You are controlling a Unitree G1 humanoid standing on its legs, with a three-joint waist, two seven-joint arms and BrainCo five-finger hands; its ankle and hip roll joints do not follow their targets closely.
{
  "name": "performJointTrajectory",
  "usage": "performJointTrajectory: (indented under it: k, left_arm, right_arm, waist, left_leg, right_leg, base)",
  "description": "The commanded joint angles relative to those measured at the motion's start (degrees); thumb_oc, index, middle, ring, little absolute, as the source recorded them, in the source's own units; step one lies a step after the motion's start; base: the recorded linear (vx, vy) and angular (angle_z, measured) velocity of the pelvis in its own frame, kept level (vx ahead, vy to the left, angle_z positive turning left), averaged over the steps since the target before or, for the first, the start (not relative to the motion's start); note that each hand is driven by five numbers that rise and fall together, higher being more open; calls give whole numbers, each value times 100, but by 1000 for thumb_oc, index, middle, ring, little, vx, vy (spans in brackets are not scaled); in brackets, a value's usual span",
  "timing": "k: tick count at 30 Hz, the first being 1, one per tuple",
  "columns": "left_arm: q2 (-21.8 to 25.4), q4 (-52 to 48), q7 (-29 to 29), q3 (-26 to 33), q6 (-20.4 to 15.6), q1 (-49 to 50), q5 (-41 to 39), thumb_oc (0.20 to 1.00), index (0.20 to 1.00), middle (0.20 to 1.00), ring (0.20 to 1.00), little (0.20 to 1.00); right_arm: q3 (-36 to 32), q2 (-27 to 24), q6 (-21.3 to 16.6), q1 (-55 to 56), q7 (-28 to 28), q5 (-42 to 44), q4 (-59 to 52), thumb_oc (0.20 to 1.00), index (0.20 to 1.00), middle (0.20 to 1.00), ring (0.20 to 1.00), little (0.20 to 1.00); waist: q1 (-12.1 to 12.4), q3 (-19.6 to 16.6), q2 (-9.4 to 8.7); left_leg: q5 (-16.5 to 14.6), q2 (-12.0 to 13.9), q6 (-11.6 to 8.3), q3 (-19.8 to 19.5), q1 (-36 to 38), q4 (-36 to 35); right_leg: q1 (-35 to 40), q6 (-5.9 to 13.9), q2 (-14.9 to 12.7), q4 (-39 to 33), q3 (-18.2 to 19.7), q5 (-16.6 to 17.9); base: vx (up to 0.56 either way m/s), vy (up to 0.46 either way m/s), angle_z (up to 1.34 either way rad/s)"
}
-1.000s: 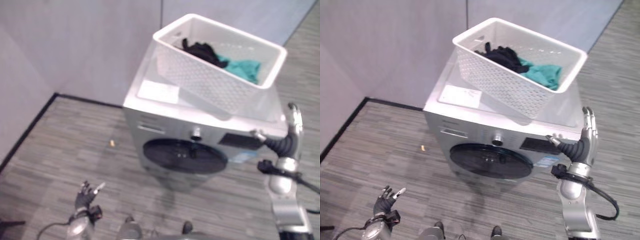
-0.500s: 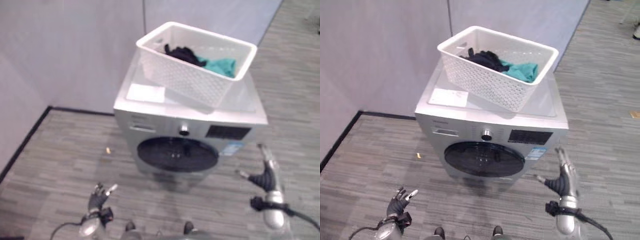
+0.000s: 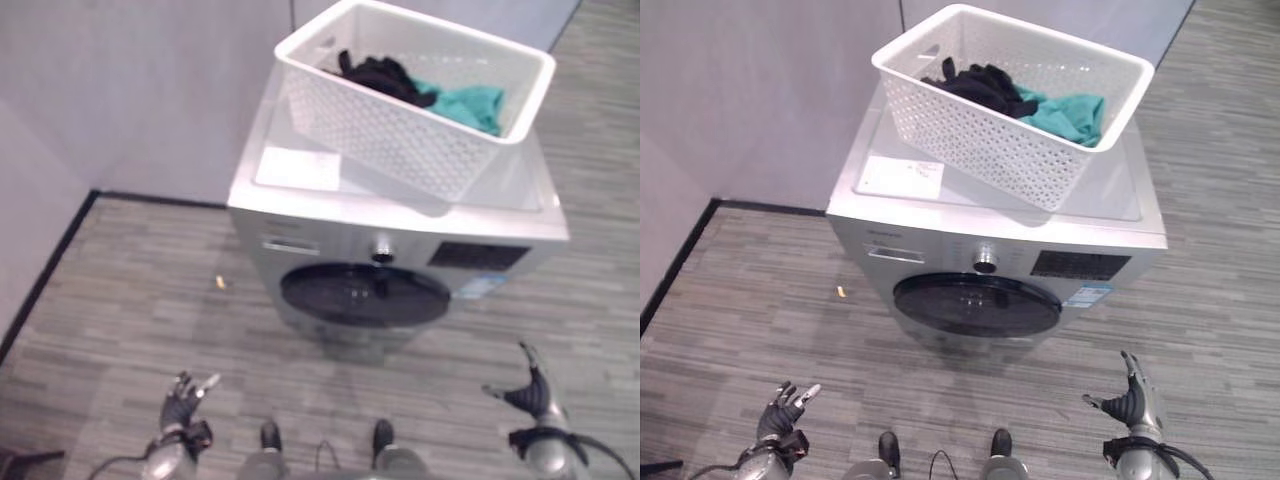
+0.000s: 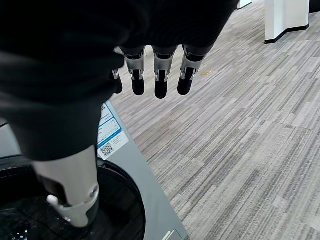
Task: Grab the laundry basket,head to the washer,open it,put in the laundry and shut it.
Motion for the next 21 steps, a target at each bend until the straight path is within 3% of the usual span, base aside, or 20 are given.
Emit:
performJointTrajectory:
  k: [1, 12, 21]
  left_arm:
    - [131, 458, -74, 178, -194, -185, -106, 1000, 1000, 1000, 1000, 1000]
    - [147, 482, -112, -6, -221, -396, -190, 1000, 1000, 1000, 1000, 1000]
    - [250, 374, -163, 23, -269, -375, -95, 1000, 1000, 1000, 1000, 1000]
  right_arm:
    - [-438, -311, -128, -442, -334, 327, 240, 1000, 1000, 1000, 1000, 1000]
    - [-209, -350, -237, -994, -436, 609, 427, 1000, 1000, 1000, 1000, 1000]
    - [48, -580, -368, -1240, -314, 490, 487, 1000, 1000, 1000, 1000, 1000]
  waist:
    - [116, -169, 101]
    - [292, -61, 227]
    - [379, 151, 276]
  left_leg:
    - [20, 234, 203, -130, -365, 319]
    - [282, 205, 142, -347, -640, 83]
    - [268, 164, 170, -419, -795, 129]
  right_leg:
    - [-27, 25, -273, 509, -105, -627]
    - [-58, 2, -217, 343, -436, -628]
    - [-275, -11, -271, 553, -452, -694]
  base:
    - [29, -66, 12]
    - [3, -27, 21]
    - [-12, 1, 5]
